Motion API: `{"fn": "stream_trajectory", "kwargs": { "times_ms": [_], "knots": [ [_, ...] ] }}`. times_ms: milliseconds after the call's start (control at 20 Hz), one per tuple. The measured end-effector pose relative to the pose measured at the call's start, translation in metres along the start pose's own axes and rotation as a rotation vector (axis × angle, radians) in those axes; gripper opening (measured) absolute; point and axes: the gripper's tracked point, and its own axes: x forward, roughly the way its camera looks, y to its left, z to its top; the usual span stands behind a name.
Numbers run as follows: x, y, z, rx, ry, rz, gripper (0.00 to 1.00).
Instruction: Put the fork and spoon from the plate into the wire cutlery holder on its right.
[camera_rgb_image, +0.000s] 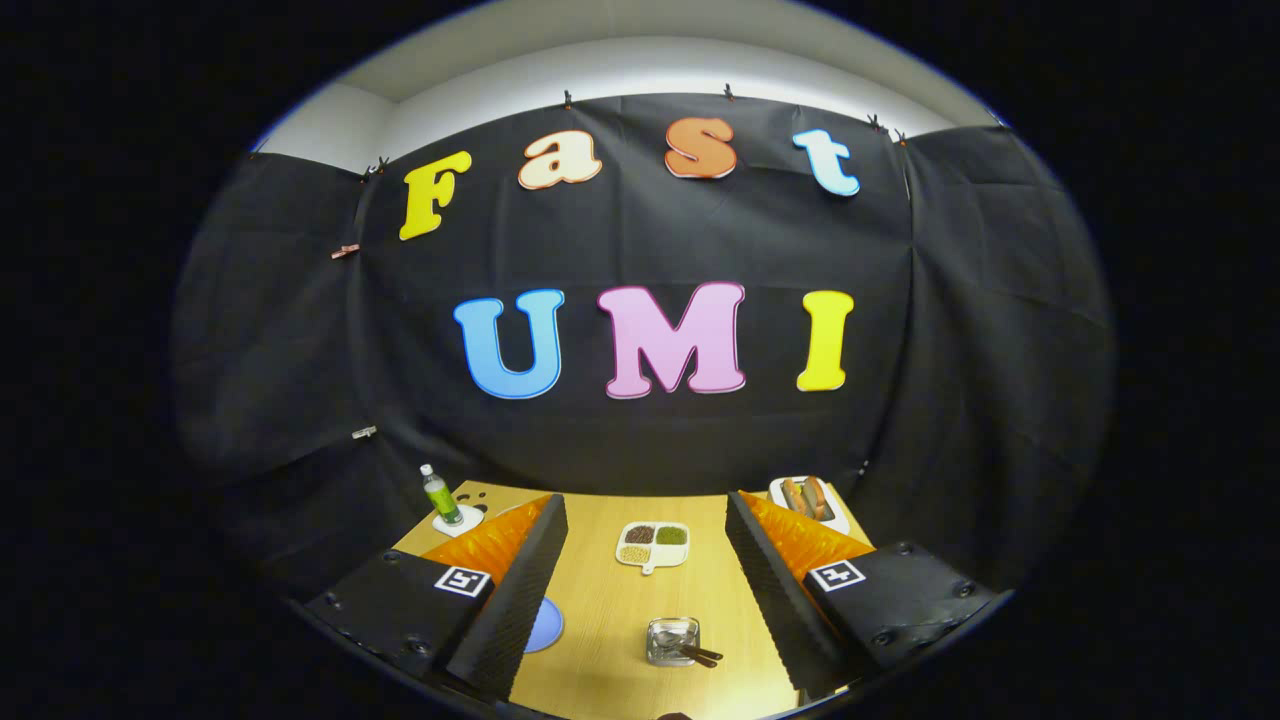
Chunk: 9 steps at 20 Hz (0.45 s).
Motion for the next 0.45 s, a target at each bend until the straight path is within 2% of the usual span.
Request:
{"fn": "stream_trajectory", "kwargs": {
  "times_ms": [450],
  "knots": [
    [0.0,0.008,-0.032,0.041,0.008,-0.015,0.99]
  ]
}}
